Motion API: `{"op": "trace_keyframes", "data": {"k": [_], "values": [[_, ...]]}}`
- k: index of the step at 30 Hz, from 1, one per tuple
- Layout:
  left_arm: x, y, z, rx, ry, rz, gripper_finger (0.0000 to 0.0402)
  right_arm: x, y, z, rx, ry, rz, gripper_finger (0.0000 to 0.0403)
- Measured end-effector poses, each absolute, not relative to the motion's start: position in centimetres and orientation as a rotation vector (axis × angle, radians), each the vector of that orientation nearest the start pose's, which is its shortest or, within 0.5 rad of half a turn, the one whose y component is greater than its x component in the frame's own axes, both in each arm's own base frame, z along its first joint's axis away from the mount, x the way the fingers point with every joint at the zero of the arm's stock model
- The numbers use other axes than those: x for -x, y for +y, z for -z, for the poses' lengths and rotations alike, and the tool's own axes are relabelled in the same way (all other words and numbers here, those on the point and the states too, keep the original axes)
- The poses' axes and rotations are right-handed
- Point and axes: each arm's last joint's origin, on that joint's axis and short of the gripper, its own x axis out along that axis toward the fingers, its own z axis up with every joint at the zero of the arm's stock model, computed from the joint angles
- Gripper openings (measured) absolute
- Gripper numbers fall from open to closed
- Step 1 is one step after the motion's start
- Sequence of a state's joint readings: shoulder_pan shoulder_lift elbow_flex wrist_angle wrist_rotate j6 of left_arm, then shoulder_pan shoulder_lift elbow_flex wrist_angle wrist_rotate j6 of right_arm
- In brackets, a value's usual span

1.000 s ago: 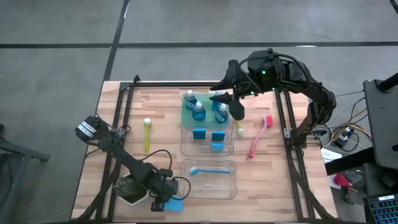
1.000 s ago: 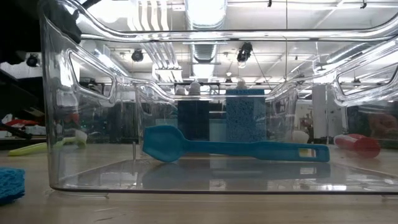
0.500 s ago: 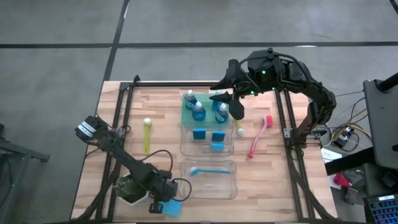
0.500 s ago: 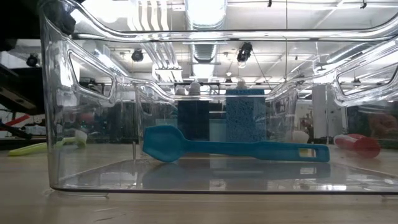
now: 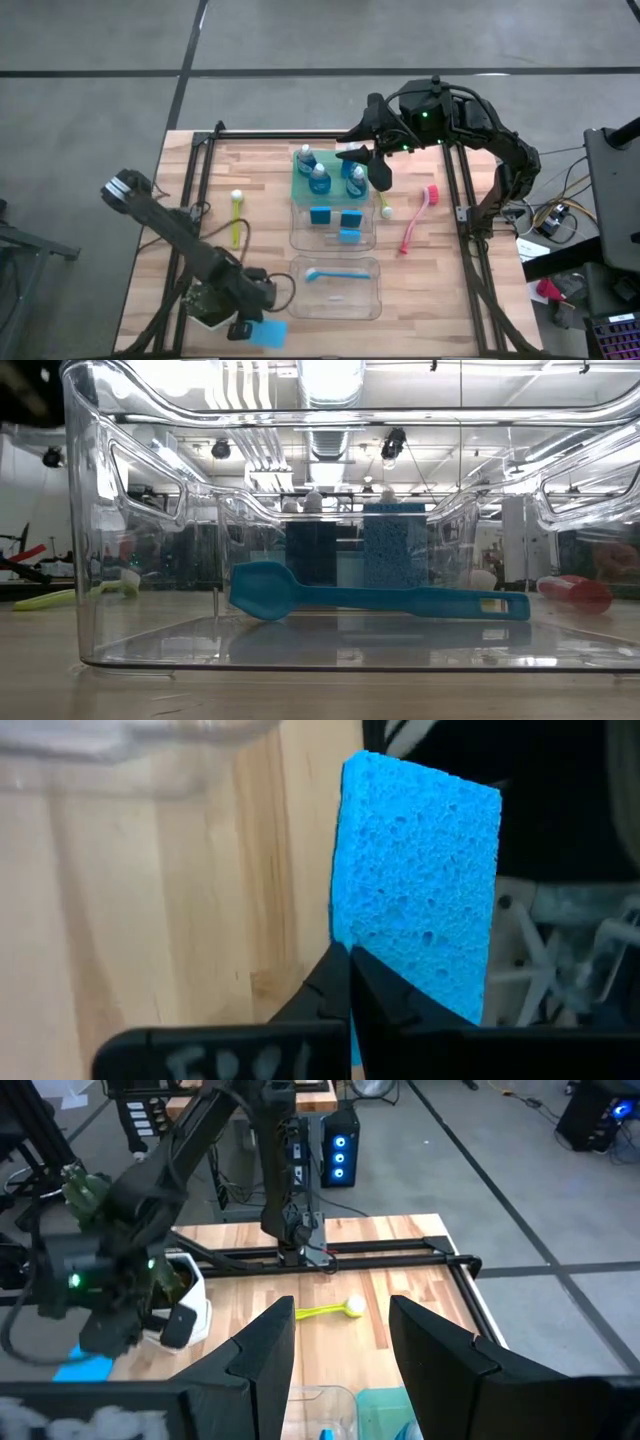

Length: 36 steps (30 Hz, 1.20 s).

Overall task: Pick & Place Kitchen Sink Supplies
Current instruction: Put the blue sponge into the top transparent bin

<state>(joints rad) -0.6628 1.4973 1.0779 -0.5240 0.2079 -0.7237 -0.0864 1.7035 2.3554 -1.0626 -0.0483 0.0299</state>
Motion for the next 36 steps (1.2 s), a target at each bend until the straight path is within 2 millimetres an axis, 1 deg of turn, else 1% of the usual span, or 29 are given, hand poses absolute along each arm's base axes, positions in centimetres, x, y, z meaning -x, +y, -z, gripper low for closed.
{"op": "trace_keyframes", "data": {"k": [4, 10, 13, 16, 18, 24, 27, 31, 36], "values": [[-22.6, -17.9, -27.1, 0.462, 1.076, 0.364, 0.0000, -30.1, -2.5, -52.3, -0.049, 0.409, 0.042, 0.0162], [-21.1, -15.5, -30.4, 0.508, 0.867, 0.200, 0.0000, -30.1, -2.5, -52.3, -0.051, 0.403, 0.044, 0.0162], [-20.8, -14.0, -31.7, 0.508, 0.730, 0.071, 0.0000, -30.2, -2.5, -52.4, -0.054, 0.391, 0.044, 0.0162], [-20.7, -12.2, -32.7, 0.495, 0.607, -0.079, 0.0000, -30.4, -2.5, -52.7, -0.093, 0.356, 0.051, 0.0162], [-20.6, -11.1, -33.4, 0.466, 0.532, -0.158, 0.0000, -30.5, -2.6, -52.8, -0.137, 0.335, 0.060, 0.0162], [-20.2, -8.2, -36.7, 0.342, 0.347, -0.339, 0.0000, -30.9, -3.2, -52.7, -0.323, 0.308, 0.104, 0.0162], [-20.3, -6.7, -37.9, 0.266, 0.305, -0.413, 0.0000, -31.0, -3.4, -52.4, -0.410, 0.314, 0.124, 0.0162], [-20.5, -4.9, -39.5, 0.167, 0.283, -0.476, 0.0000, -31.3, -3.6, -51.9, -0.471, 0.330, 0.138, 0.0168], [-20.4, -3.3, -41.5, 0.059, 0.258, -0.532, 0.0000, -31.5, -4.0, -51.4, -0.536, 0.353, 0.115, 0.0206]]}}
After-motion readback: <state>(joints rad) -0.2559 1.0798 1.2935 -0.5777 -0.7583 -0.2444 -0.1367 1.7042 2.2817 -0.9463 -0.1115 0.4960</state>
